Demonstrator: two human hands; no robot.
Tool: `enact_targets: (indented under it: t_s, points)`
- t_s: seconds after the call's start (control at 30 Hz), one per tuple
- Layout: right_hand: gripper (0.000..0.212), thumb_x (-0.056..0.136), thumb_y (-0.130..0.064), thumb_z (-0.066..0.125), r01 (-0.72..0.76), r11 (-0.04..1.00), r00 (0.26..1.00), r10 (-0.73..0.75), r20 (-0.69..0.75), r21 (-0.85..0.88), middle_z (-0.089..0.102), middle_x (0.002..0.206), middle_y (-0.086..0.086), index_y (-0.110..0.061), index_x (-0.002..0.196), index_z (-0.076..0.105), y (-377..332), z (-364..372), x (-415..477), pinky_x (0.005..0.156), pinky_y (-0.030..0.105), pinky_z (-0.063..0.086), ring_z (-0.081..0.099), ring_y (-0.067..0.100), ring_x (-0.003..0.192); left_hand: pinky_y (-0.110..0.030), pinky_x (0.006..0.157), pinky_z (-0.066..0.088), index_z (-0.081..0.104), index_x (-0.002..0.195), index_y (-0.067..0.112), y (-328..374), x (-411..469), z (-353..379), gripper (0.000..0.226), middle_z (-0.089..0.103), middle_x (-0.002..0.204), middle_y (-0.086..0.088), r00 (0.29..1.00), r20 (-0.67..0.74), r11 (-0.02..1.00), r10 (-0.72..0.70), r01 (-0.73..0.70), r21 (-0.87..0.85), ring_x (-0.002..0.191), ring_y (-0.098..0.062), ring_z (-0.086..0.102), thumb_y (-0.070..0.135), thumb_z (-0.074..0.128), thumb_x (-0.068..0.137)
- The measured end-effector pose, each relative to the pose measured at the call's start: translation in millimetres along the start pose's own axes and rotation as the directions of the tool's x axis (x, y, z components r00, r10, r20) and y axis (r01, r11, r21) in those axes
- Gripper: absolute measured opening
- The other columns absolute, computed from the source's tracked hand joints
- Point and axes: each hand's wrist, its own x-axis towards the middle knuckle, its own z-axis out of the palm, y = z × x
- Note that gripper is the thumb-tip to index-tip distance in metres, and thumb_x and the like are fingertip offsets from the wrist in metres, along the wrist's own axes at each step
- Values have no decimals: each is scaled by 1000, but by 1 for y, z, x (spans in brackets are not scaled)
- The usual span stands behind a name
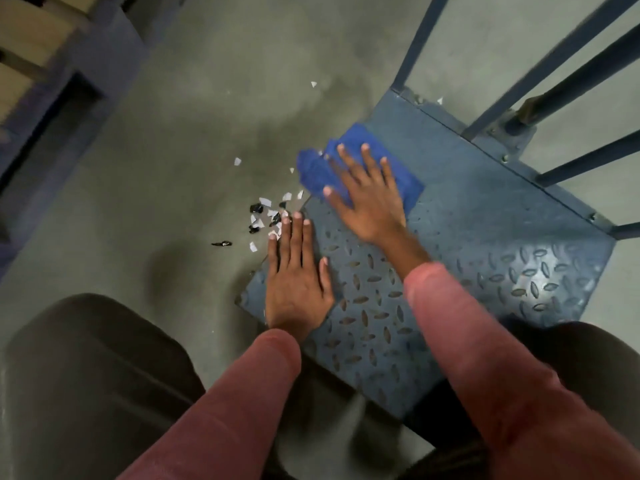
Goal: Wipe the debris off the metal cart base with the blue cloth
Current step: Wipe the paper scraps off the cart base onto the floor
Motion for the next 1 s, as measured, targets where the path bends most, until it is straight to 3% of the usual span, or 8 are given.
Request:
enact_targets:
  t_s: [0.17, 0.33, 0.43, 0.53, 0.63, 0.73, 0.83, 1.0]
  points:
    - [59, 104, -63, 28, 247, 969, 968, -246, 38, -27, 18, 167, -18, -43, 159, 21, 16, -5, -15, 126, 46, 14, 9, 16, 157, -52, 131, 10, 15, 166, 3, 1, 1, -1, 70, 7, 175, -16, 1000, 24, 1000, -14, 14, -19, 163, -27, 0, 36, 31, 106]
    - [62, 102, -65, 27, -111, 994, 994, 111, -19, 24, 23, 166, -17, -39, 159, 25, 69, -19, 66, 126, 48, 16, 14, 22, 157, -50, 132, 7, 6, 167, 5, 0, 2, 0, 72, -2, 176, -11, 999, 33, 1000, -4, 5, -26, 163, -24, -6, 37, 30, 107]
    - [61, 103, -61, 26, -188, 980, 981, 190, -27, 58, 20, 168, -13, -37, 159, 24, 36, -10, 49, 126, 50, 15, 12, 24, 157, -50, 132, 5, 7, 166, 4, 0, 1, 1, 72, 0, 176, -12, 999, 40, 1000, -6, 7, -26, 163, -25, -6, 36, 30, 107]
    - [57, 106, -57, 28, 43, 999, 999, -43, 6, 16, 19, 168, -11, -38, 160, 23, -10, 0, -17, 126, 48, 15, 8, 24, 158, -50, 132, 3, 10, 166, 2, 1, 1, -1, 71, 3, 175, -14, 999, 46, 1000, -20, 20, -20, 163, -26, -4, 35, 30, 107]
    - [55, 106, -57, 29, 208, 978, 978, -208, 7, 32, 24, 166, -14, -38, 158, 28, 18, -5, -2, 126, 42, 17, 14, 19, 157, -48, 133, 2, 11, 166, 2, 3, 1, -1, 70, 4, 175, -15, 999, 34, 1000, -16, 17, -25, 163, -26, -3, 35, 30, 107]
    - [58, 105, -57, 29, -28, 999, 999, 29, -17, 46, 31, 165, -10, -34, 158, 31, 50, -16, 62, 123, 46, 25, 21, 23, 156, -46, 133, 2, 6, 166, 4, 0, 1, 0, 71, 0, 176, -13, 999, 48, 1000, -9, 10, -27, 163, -25, -6, 36, 29, 107]
    - [61, 103, -58, 24, -243, 967, 969, 246, -30, 73, 25, 167, -9, -35, 159, 28, 33, -9, 76, 125, 48, 17, 14, 27, 157, -47, 133, 3, 7, 166, 3, 1, 2, 0, 71, 1, 176, -14, 999, 33, 999, -10, 12, -34, 163, -25, -5, 36, 30, 107]
    - [58, 106, -58, 27, 18, 999, 1000, -19, 12, 42, 16, 169, -9, -38, 160, 21, -28, 7, -2, 127, 49, 8, 4, 27, 158, -49, 132, 9, 11, 165, 0, 1, 2, 1, 71, 4, 175, -16, 999, 39, 999, -14, 16, -46, 163, -27, -2, 34, 32, 106]
